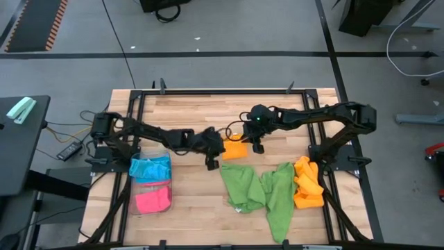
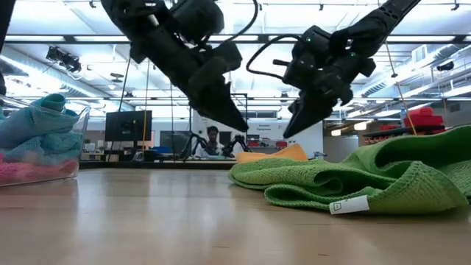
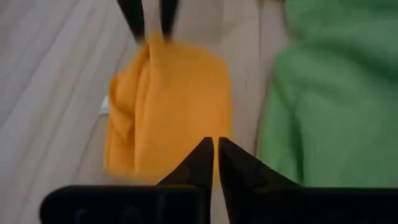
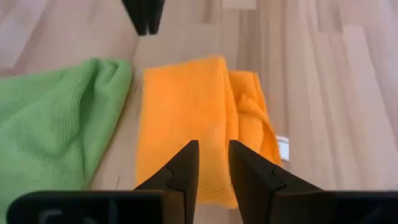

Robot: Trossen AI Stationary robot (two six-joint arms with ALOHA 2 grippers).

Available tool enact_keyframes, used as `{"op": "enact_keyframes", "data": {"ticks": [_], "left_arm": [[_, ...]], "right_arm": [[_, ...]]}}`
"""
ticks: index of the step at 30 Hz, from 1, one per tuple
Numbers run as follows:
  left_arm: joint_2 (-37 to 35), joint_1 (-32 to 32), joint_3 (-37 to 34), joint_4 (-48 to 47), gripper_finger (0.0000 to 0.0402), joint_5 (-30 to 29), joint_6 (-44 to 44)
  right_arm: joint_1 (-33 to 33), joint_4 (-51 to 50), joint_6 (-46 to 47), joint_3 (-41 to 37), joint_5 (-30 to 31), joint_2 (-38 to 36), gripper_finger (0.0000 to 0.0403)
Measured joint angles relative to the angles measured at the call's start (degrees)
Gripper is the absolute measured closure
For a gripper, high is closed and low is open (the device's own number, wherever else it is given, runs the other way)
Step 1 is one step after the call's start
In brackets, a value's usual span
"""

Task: Fold microfiber towels
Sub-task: Put the left yellow microfiber cloth into the transparent bin

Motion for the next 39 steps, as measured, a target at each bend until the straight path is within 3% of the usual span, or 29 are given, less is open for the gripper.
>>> {"op": "enact_keyframes", "data": {"ticks": [6, 14, 21, 25, 33, 39], "left_arm": [[1.66, 5.19, -0.11, 4.29, 0.0309, 7.4, -4.04], [6.58, 6.71, 4.41, 4.42, 0.02, 7.92, -3.91], [11.08, 10.15, 10.65, -0.69, 0.0138, 9.48, -1.91], [13.99, 12.67, 13.58, -2.21, 0.0126, 15.38, -2.19], [19.48, 13.54, 19.07, -8.75, 0.0128, 20.25, -1.38], [21.12, 13.46, 19.75, -11.63, 0.0138, 20.55, -0.26]], "right_arm": [[2.14, -0.25, 1.92, -1.2, 3.87, -2.02, 0.0307], [4.49, 4.68, 4.33, -6.97, 7.52, -8.01, 0.0307], [5.73, 6.54, 6.98, -11.8, 8.96, -16.02, 0.0307], [7.04, 6.55, 7.66, -14.14, 11.5, -19.67, 0.0307], [8.5, 9.01, 8.48, -17.56, 14.31, -23.15, 0.0307], [8.57, 9.03, 8.12, -17.53, 14.59, -23.77, 0.0307]]}}
